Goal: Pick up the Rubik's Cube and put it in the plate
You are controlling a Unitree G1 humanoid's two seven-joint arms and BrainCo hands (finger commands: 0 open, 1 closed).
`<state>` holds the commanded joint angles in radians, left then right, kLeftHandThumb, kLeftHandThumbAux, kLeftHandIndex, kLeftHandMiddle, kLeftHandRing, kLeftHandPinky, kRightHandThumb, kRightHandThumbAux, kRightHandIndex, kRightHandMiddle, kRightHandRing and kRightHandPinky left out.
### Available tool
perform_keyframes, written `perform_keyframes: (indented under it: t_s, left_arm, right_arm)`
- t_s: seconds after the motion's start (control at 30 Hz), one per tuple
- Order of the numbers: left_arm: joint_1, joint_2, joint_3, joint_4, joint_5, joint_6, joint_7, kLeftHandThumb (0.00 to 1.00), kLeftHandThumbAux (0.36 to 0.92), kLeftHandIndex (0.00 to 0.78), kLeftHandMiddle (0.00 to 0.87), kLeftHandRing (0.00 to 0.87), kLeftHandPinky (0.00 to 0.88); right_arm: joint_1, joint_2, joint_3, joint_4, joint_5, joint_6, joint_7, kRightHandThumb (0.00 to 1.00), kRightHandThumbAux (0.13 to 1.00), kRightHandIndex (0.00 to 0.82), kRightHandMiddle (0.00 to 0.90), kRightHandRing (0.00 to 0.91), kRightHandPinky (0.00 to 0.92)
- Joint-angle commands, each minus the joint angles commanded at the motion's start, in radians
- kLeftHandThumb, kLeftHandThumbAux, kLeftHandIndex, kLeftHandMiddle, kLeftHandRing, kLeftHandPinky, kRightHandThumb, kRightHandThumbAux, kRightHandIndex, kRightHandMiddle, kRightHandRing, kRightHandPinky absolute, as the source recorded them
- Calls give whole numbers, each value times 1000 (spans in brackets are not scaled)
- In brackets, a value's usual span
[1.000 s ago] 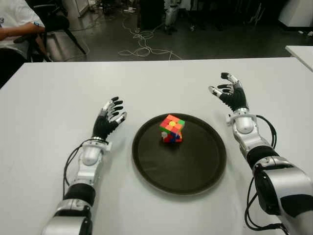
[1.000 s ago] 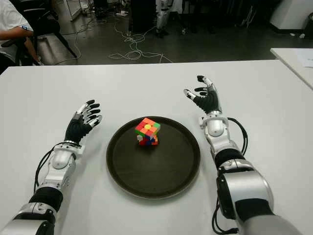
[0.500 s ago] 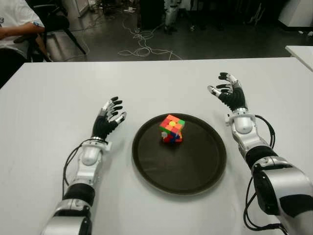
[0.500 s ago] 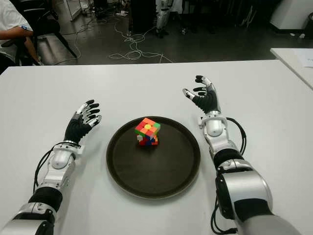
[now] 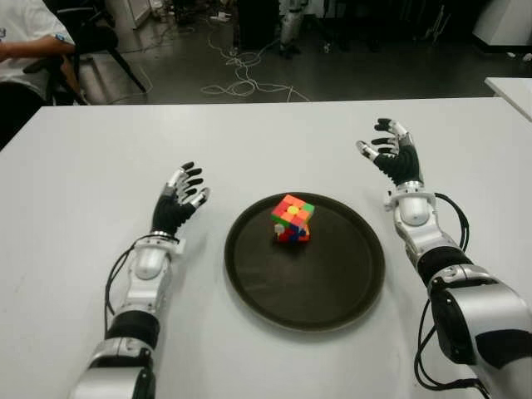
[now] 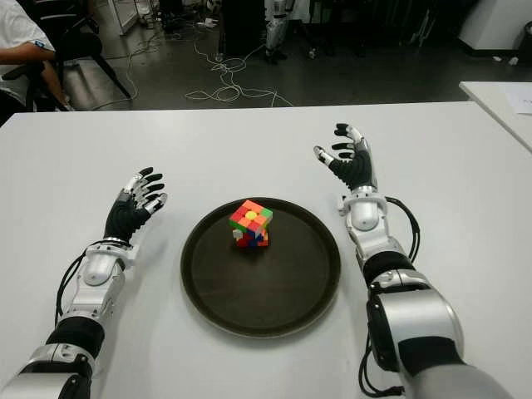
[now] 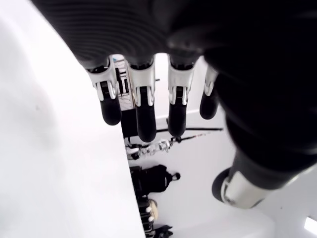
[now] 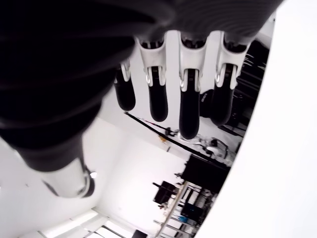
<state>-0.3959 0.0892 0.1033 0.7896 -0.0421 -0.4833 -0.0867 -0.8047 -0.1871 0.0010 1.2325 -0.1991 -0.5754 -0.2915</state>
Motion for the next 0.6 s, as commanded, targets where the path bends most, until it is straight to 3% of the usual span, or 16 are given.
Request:
perform_keyframes:
  t_s: [0.3, 0.43, 0.6]
  left_arm:
    - [31, -24, 0, -206, -20, 112, 25, 78, 754, 108, 178, 144, 95]
    - [-8, -13, 11, -233, -24, 160, 30, 80, 753, 100, 173, 142, 102]
    - [-72, 0, 23, -188, -21, 184, 42, 104, 769, 87, 159, 140, 111]
  right_arm:
    - [6, 10, -22, -19, 31, 2, 31, 307, 676, 191, 257, 302, 347]
    - [16, 18, -32, -33, 49, 11, 50, 306, 678, 181, 254, 301, 343]
    - [23, 25, -40, -41, 67, 32, 69, 327, 683, 191, 264, 305, 330]
